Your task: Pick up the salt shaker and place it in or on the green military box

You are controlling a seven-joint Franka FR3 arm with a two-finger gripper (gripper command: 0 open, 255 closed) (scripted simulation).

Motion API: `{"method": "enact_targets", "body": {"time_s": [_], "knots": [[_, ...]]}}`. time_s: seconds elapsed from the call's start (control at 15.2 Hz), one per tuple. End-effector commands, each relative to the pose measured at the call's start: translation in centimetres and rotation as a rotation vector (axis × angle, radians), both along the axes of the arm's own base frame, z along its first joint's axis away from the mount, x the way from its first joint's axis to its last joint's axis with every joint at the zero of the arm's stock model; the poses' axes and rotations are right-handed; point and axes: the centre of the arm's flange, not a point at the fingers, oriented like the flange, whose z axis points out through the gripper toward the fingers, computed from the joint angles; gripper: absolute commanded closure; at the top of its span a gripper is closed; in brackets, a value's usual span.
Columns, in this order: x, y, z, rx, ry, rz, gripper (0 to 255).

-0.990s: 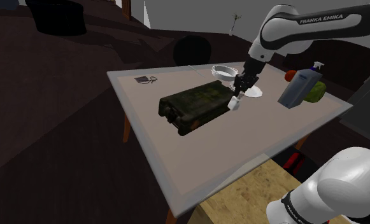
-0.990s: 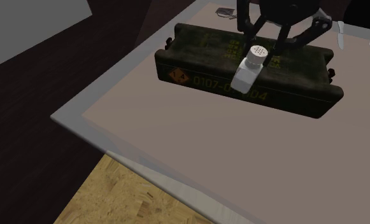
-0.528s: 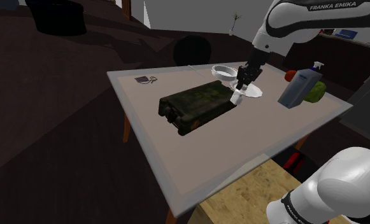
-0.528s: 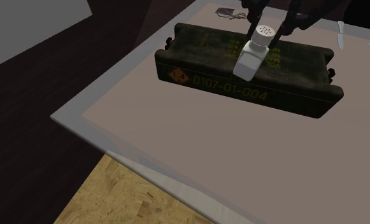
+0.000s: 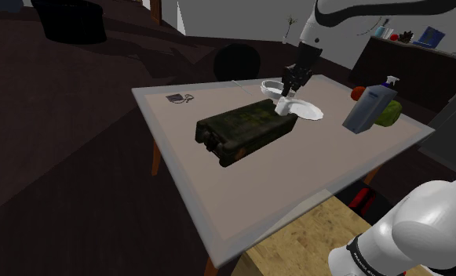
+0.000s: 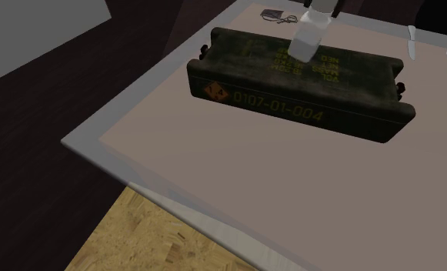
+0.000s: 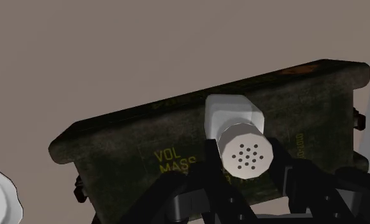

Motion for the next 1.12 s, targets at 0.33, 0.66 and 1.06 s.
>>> {"method": "enact_targets", "body": {"time_s": [0.33, 0.66, 1.06], "knots": [[8.7, 1.3, 2.2, 0.0, 0.0, 0.0, 255], [11.2, 1.7, 1.2, 0.0, 0.0, 0.0, 255], [11.2, 1.7, -2.0, 0.0, 0.0, 0.0, 255]]}}
